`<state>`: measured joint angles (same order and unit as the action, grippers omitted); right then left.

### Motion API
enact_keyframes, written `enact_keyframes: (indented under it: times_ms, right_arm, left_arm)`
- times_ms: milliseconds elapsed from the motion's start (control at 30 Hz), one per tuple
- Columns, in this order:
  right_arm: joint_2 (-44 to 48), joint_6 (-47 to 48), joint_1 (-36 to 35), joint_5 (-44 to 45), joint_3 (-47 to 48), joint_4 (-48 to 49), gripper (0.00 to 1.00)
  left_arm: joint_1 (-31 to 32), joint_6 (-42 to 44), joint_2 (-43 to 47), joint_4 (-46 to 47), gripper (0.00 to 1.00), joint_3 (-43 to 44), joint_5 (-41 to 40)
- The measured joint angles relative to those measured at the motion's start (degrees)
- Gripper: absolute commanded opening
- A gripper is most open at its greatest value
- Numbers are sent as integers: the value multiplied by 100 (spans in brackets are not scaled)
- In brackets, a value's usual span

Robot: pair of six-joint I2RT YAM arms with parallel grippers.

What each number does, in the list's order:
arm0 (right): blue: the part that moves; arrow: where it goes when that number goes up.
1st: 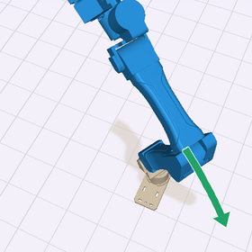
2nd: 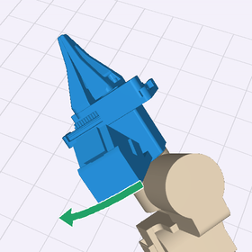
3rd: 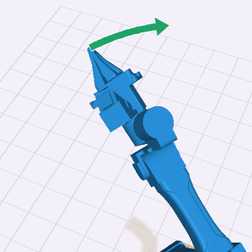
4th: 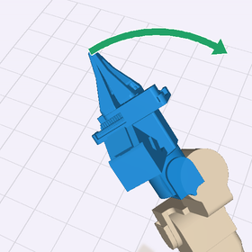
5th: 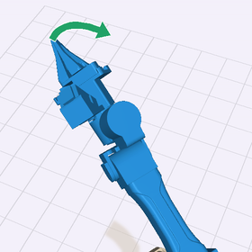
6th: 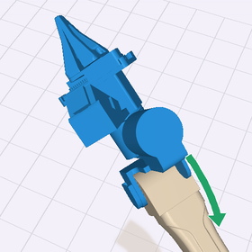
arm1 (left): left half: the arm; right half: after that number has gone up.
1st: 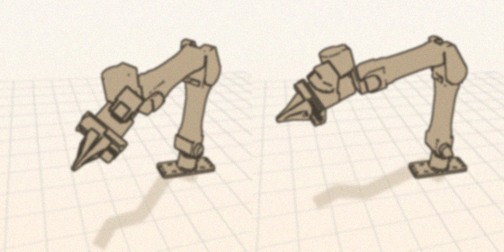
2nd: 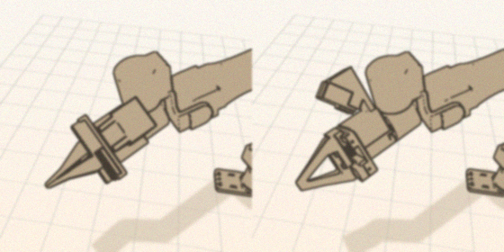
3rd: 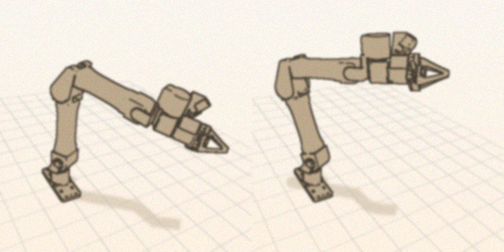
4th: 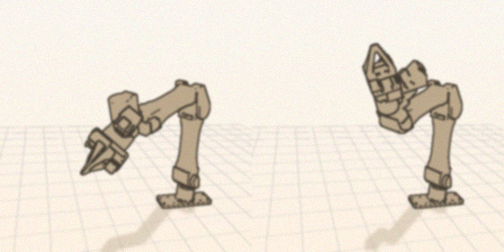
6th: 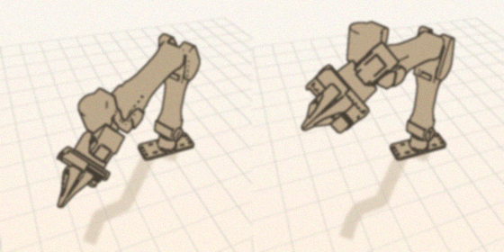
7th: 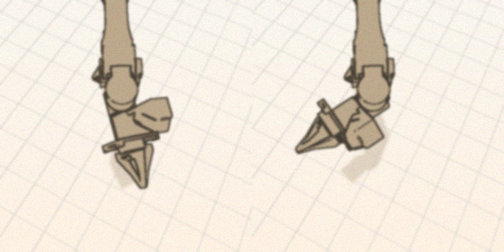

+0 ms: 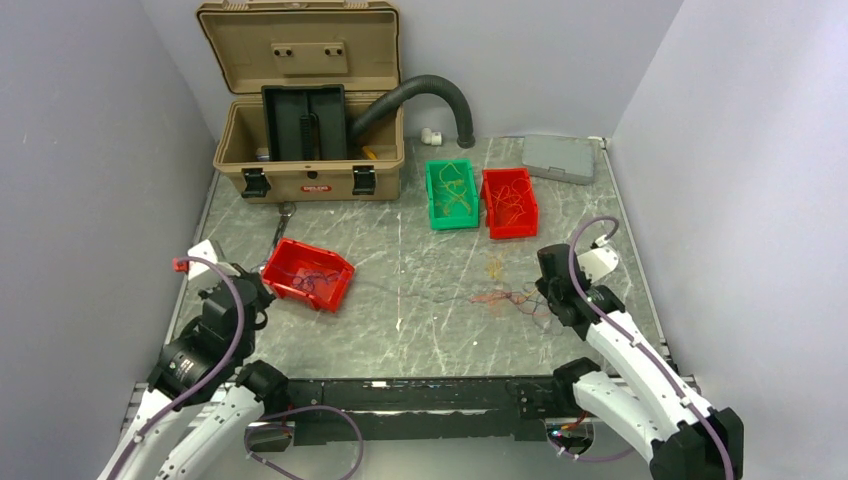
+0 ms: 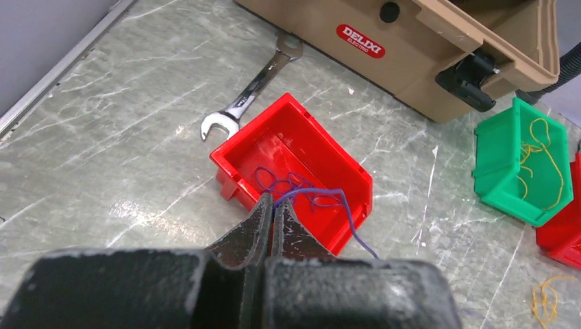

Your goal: Untangle the cables

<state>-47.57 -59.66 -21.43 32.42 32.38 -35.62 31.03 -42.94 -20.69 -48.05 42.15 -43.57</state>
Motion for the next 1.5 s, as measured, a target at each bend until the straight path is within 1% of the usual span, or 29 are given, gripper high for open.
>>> enact_keyframes:
  times_ms: [67, 133, 200, 267, 367, 400, 433, 467, 500, 533, 567, 600, 667, 733, 833, 900, 1067, 1133, 1233, 1333, 1500]
  right_arm:
    - [107, -37, 42, 57, -13, -42, 3]
    - [138, 61, 50, 9, -28, -26, 2]
    - [116, 254, 50, -133, -33, 50, 2]
    - [66, 529, 50, -393, -33, 214, 2]
    - [0, 850, 50, -752, -33, 413, 6]
    - [-9, 938, 50, -844, -33, 463, 10]
    - [-11, 1010, 50, -907, -33, 496, 17]
    - [-7, 1099, 50, -988, -33, 540, 32]
    - [-4, 1178, 50, -1056, -33, 579, 50]
    - [-7, 1217, 50, -1097, -33, 608, 65]
    - [-7, 1325, 50, -1200, -33, 634, 70]
    - [-9, 1451, 50, -1287, -33, 667, 74]
    - [-28, 1681, 50, -1484, -31, 748, 77]
    - [-92, 1867, 50, -1641, -28, 800, 82]
    - [-306, 2116, 50, -1816, 48, 787, 88]
    - [-509, 2262, 50, -1917, 168, 785, 91]
    - [-911, 2468, 37, -2116, 339, 809, 92]
    - [-938, 2500, 33, -2179, 339, 817, 92]
    - [-940, 2559, 22, -2297, 339, 846, 92]
    - [-942, 2608, 17, -2387, 339, 874, 92]
    - [-940, 2662, 9, -2406, 339, 874, 92]
  left_arm:
    - [-9, 57, 20, 26, 0, -2, 7]
    - [-17, 350, 48, 275, 0, -42, 282]
    - [-20, 669, 55, 671, 0, -140, 743]
    - [-20, 1036, -81, 1049, 0, -223, 1419]
    - [-20, 1425, -717, 1438, 2, -179, 2321]
    - [-20, 1513, -953, 1491, 6, -142, 2524]
    - [-20, 1580, -1193, 1497, 11, -92, 2702]
    - [-20, 1661, -1458, 1545, 21, -44, 2905]
    - [-20, 1740, -1687, 1593, 33, -9, 3108]
    - [-20, 1792, -1829, 1624, 44, 2, 3246]
    - [-20, 1832, -2000, 1668, 55, 4, 3451]
    - [-20, 1897, -2114, 1700, 65, 4, 3609]
    - [2, 1974, -2306, 1781, 78, 9, 3956]
    - [76, 2026, -2461, 1851, 87, 22, 4183]
    - [354, 2092, -2815, 1878, 95, 162, 4304]
    - [627, 2127, -3178, 1910, 99, 337, 4323]
    - [1333, 2197, -4339, 2166, 99, 787, 4330]
    - [1576, 2291, -4863, 2168, 99, 1016, 4304]
    - [1991, 2531, -5980, 1967, 99, 1733, 4120]
    - [2223, 2684, -6857, 1954, 98, 2260, 4022]
    - [2275, 2743, -7600, 1941, 96, 2391, 4035]
